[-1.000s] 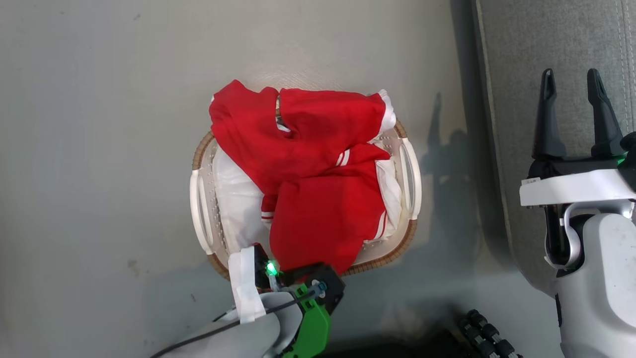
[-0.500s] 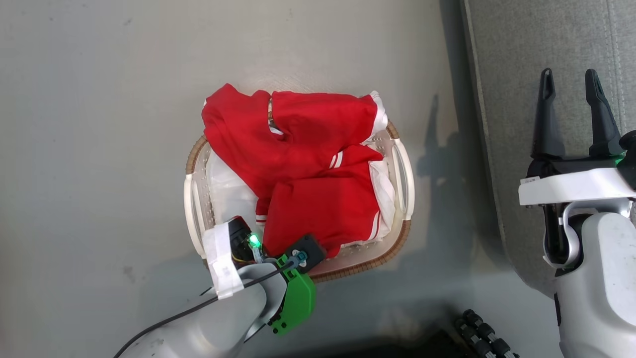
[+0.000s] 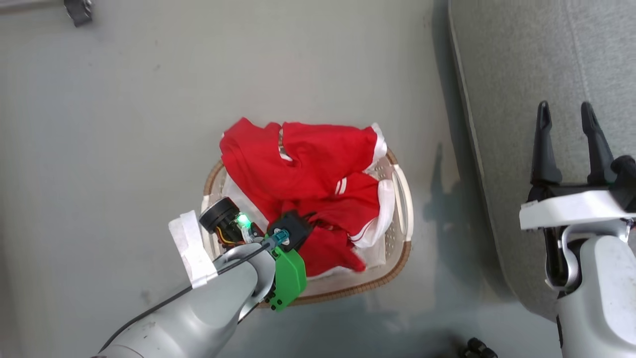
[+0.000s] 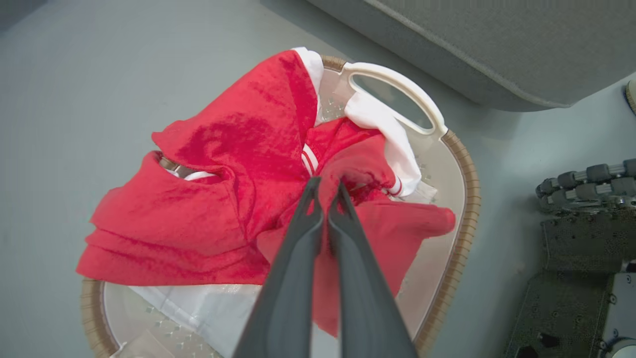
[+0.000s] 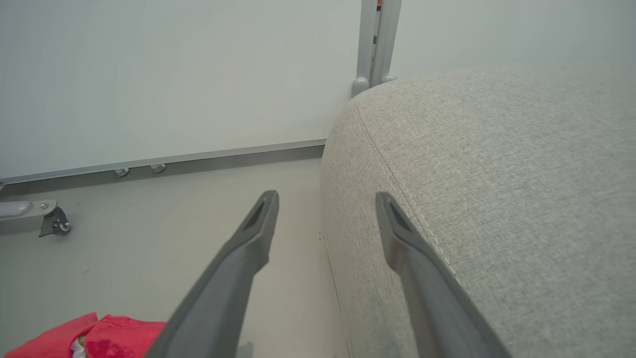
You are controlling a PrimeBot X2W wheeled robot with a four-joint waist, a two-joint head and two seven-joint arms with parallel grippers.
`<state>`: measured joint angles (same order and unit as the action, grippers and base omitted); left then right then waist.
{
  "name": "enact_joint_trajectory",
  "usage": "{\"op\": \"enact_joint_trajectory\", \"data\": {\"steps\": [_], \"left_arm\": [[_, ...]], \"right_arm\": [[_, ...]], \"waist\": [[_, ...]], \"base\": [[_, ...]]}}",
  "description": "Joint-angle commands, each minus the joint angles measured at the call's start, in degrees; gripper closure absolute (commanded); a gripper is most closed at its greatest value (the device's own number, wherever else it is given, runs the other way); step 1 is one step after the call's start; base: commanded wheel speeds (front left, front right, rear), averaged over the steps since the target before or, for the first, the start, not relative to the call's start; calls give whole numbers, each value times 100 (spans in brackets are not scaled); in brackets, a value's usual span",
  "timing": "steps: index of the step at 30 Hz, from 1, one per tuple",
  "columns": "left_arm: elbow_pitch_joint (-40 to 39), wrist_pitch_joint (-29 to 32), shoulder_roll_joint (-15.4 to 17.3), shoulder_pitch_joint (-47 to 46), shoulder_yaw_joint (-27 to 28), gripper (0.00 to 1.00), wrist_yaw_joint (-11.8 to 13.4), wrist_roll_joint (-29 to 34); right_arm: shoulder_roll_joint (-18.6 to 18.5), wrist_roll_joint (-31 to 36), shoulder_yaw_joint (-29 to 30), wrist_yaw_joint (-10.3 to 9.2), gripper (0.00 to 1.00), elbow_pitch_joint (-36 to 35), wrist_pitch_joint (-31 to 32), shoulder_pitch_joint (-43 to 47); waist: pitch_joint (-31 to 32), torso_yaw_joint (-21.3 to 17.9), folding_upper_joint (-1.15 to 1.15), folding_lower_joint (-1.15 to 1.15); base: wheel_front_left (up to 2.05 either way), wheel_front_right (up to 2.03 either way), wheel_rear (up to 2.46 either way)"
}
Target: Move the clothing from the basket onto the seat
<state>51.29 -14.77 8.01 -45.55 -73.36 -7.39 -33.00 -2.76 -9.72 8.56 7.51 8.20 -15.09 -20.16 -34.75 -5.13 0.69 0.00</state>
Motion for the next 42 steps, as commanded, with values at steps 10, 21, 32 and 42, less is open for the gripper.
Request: {"op": "enact_joint_trajectory", "data": {"steps": [10, 21, 32, 42], "left_arm": [[-770, -46, 464, 53, 279, 100, -17, 389], [-1499, -48, 1062, -373, 461, 100, -16, 748], [-1700, 23, 1431, -1231, 743, 100, -11, 669], [-1692, 82, 1425, -1813, 930, 100, 32, 622]], "right_arm": [[-25, 246, 62, -4, 0, 247, -12, 742], [-27, 354, 52, -4, 0, 443, -12, 1497], [-24, 402, -61, -4, 0, 444, -12, 1625], [-23, 447, -568, -4, 0, 410, -12, 1349]], "waist": [[1690, 308, -69, 0], [2954, 372, -69, 0], [3365, 287, -69, 0], [3425, 196, -69, 0]], "base": [[0, 0, 0], [0, 0, 0], [0, 0, 0], [0, 0, 0]]}}
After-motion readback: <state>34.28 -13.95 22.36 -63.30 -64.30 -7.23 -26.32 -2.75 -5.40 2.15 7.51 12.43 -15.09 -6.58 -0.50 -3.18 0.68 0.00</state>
